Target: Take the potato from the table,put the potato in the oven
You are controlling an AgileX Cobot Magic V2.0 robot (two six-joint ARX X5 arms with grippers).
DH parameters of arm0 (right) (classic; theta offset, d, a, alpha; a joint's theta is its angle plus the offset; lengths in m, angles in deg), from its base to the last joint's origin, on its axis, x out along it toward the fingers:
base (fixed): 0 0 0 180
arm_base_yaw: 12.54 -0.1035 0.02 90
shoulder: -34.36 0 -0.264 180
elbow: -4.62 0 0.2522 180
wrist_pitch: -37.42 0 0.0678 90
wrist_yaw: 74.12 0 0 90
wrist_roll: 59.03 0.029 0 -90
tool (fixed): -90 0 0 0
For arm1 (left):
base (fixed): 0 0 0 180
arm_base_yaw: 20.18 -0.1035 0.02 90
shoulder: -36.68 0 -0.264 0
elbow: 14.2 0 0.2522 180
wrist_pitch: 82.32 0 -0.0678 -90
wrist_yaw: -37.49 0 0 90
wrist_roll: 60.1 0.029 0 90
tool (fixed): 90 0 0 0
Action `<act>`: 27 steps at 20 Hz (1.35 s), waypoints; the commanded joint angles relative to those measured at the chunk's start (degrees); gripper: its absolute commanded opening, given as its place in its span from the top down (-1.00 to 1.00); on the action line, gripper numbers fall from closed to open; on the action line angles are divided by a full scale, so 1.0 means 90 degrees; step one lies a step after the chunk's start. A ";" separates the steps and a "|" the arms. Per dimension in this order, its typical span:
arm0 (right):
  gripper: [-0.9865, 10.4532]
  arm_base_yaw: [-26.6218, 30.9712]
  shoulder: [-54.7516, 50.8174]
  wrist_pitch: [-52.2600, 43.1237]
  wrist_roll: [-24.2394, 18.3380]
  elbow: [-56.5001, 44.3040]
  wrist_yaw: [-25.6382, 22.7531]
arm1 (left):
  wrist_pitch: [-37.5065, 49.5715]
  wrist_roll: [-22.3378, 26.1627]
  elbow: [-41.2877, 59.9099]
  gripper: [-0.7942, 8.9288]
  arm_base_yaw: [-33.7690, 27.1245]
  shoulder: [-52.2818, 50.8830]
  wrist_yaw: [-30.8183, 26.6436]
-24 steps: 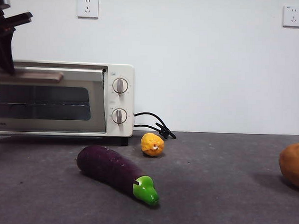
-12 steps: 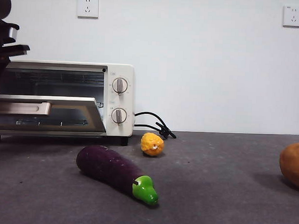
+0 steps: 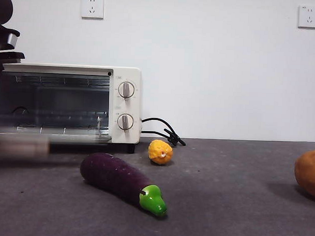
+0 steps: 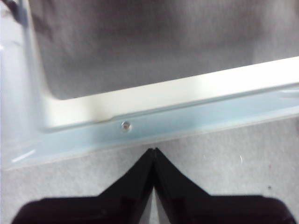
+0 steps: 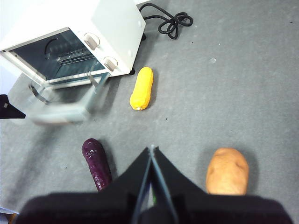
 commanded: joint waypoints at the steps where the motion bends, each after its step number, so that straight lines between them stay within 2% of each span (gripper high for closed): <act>1: 0.85 -0.0022 -0.0015 -0.0022 -0.0046 0.0019 0.0024 | -0.0022 0.0039 -0.0036 0.85 0.0112 0.0075 0.0005; 4: 0.85 -0.0019 -0.0012 -0.0005 -0.0044 0.0019 0.0024 | 0.0044 0.0053 -0.0036 0.85 0.0219 0.0075 0.0316; 9: 0.82 -0.0022 0.0000 0.0466 -0.0046 0.0019 0.0027 | 0.0194 0.0092 -0.0036 0.85 0.0335 -0.0153 0.1353; 13: 0.77 -0.0029 0.0168 0.0498 -0.0061 0.0019 0.0063 | 0.0211 0.0255 -0.0036 0.85 0.0372 -0.0911 0.2387; 19: 0.01 -0.0257 0.1103 0.0525 -0.0015 0.0022 0.0087 | 0.0053 0.0291 -0.0036 0.85 0.0372 -0.2943 0.2647; 20: -0.07 -0.0340 0.1270 0.0539 -0.0012 0.0022 0.0007 | 0.0051 0.0306 -0.0036 0.85 0.0372 -0.3276 0.2647; 22: -0.07 -0.0580 0.1744 0.0595 -0.0010 0.0022 -0.0430 | 0.0019 0.0313 -0.0036 0.85 0.0369 -0.3990 0.2647; 26: -0.08 -0.1168 0.2708 0.0631 -0.0019 0.0032 -0.1661 | -0.0289 0.0321 -0.0036 0.85 0.0369 -0.5185 0.2647; 27: -0.17 -0.1309 0.2960 0.0629 -0.0022 0.0053 -0.1991 | -0.0379 0.0321 -0.0036 0.85 0.0369 -0.5399 0.2647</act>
